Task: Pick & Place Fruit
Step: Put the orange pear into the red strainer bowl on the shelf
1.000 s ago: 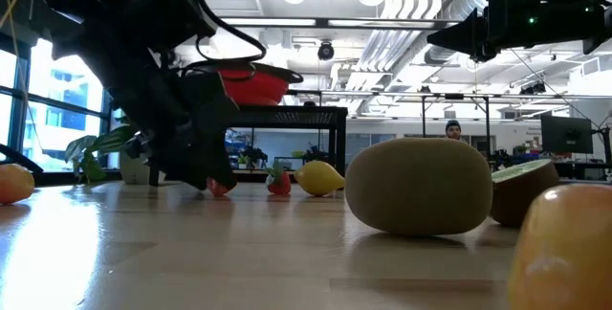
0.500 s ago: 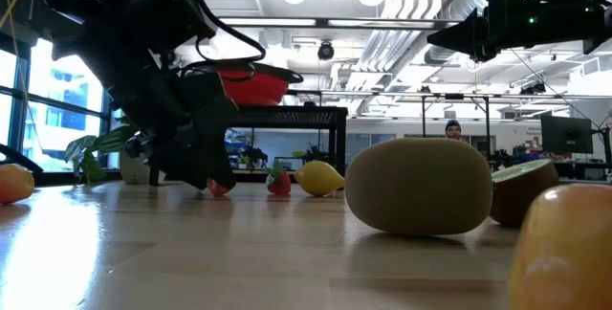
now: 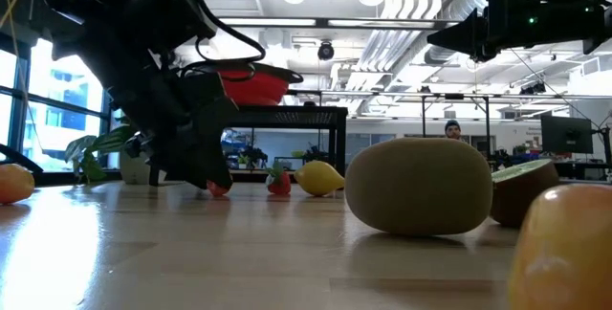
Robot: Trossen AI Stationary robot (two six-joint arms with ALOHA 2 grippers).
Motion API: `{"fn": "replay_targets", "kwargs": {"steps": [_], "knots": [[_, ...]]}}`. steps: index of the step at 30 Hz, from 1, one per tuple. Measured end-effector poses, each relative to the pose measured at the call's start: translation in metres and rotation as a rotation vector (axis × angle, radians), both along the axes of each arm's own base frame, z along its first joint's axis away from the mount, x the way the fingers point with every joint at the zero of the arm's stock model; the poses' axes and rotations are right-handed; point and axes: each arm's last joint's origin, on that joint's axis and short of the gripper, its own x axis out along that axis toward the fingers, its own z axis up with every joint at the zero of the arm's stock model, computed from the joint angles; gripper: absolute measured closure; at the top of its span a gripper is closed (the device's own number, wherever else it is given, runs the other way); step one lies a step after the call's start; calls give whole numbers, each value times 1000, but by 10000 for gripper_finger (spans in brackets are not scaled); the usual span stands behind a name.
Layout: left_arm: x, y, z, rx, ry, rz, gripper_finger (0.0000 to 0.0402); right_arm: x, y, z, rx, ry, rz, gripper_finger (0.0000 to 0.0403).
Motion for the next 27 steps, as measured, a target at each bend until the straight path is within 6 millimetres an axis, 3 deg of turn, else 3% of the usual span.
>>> {"fn": "replay_targets", "kwargs": {"steps": [27], "knots": [[0, 0, 0, -11, 2, -7, 253, 0, 0, 0, 0, 1, 0, 399]]}}
